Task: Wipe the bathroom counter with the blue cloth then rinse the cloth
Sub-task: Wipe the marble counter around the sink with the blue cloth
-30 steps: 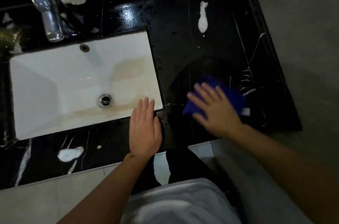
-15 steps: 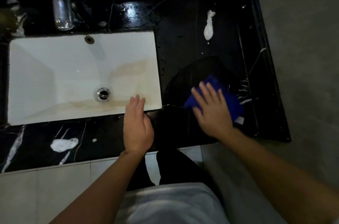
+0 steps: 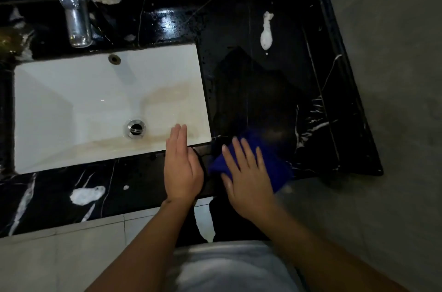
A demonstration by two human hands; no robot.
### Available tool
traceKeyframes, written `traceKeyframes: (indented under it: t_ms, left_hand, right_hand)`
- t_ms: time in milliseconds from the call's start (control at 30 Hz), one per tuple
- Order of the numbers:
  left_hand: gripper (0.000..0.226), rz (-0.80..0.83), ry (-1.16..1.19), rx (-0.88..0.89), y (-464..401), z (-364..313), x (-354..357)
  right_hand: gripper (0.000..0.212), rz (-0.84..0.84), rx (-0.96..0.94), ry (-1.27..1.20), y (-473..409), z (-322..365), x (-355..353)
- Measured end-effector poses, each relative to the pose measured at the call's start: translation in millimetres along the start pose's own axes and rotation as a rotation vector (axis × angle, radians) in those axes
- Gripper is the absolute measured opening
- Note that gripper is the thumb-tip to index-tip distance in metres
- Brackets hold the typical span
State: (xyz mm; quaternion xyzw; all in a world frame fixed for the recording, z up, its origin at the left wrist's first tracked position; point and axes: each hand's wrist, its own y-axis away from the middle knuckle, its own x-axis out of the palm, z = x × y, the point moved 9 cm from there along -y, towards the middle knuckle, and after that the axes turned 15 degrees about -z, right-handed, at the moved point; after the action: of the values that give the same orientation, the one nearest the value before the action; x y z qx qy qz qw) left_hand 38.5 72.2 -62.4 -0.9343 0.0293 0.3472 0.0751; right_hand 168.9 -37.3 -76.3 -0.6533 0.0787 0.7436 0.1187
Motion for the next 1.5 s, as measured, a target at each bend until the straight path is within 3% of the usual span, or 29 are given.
traceKeyframes:
  t_ms: [167, 333, 500, 600, 700, 800, 900, 1133, 1267, 1500]
  left_hand:
    - [0.057, 0.070, -0.095, 0.100, 1, -3, 8]
    - [0.056, 0.095, -0.194, 0.179, 5, -6, 15]
    - [0.055, 0.067, -0.227, 0.206, 6, -2, 17]
    - [0.055, 0.065, -0.198, 0.185, 5, -2, 14]
    - [0.055, 0.069, -0.156, 0.160, 3, -3, 11]
    - [0.056, 0.077, -0.140, 0.134, 3, -3, 11]
    - [0.055, 0.090, -0.129, 0.105, -1, -6, 14]
    - [0.056, 0.218, -0.307, 0.371, -80, -58, 71]
    - [0.062, 0.245, -0.394, 0.490, -122, -78, 120]
    - [0.065, 0.167, -0.477, 0.457, -139, -72, 148]
  right_hand:
    - [0.068, 0.048, -0.014, 0.010, -21, -2, 3]
    - [0.064, -0.092, 0.050, -0.019, -176, -15, 2]
    - [0.063, -0.068, 0.060, -0.002, -290, -28, 10]
    - [0.064, -0.085, 0.059, 0.014, -269, -29, 9]
    - [0.064, -0.123, 0.037, -0.043, -178, -23, 1]
    - [0.068, -0.054, 0.018, -0.046, -64, -27, -3]
    - [0.069, -0.013, 0.082, -0.023, -13, -51, -5]
    - [0.065, -0.146, 0.567, 0.002, -66, -149, -20]
    - [0.062, -0.286, 0.682, -0.158, -120, -181, -26]
    - [0.053, -0.463, 0.830, -0.251, -190, -202, -27]
